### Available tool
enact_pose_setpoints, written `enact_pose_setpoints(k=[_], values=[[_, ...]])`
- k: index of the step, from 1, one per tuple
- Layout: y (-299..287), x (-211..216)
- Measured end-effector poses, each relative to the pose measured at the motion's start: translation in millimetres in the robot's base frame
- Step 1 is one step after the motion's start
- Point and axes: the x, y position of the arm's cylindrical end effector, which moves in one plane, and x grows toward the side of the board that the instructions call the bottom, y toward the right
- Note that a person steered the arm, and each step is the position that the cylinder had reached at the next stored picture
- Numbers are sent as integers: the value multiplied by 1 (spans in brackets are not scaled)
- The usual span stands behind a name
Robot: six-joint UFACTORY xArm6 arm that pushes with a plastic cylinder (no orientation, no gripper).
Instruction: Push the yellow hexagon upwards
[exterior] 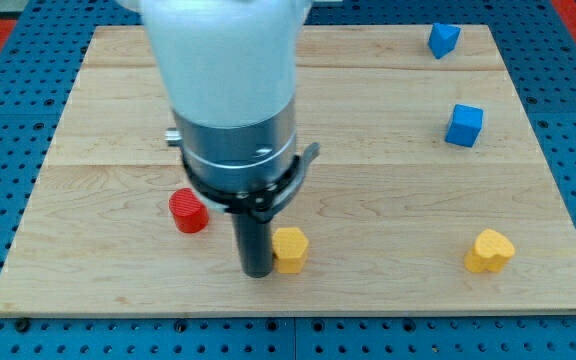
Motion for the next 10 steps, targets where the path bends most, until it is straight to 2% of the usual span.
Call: enact_pose_setpoints(k=[2, 4, 6, 7, 8, 9, 10], values=[[38, -18], [41, 17], [88, 4], [89, -15], [89, -15], [90, 10], [84, 15]])
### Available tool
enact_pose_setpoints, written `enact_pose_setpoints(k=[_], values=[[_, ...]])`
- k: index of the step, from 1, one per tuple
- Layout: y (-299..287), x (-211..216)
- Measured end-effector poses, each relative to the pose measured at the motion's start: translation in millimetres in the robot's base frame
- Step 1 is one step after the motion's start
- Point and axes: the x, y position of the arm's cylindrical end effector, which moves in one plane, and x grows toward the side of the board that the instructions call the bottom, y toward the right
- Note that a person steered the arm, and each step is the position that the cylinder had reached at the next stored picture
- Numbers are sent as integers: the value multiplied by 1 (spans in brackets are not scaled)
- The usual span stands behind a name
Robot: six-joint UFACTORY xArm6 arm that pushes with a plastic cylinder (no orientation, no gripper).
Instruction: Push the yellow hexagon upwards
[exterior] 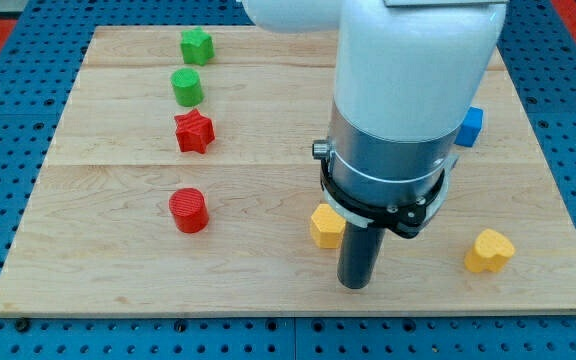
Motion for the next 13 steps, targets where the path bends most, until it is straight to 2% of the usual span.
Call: enact_pose_setpoints(k=[5, 6, 8, 10, 11, 13], values=[[0, -15], [-29, -18], [-30, -20], [-23, -64], [-14, -54], [21, 30]])
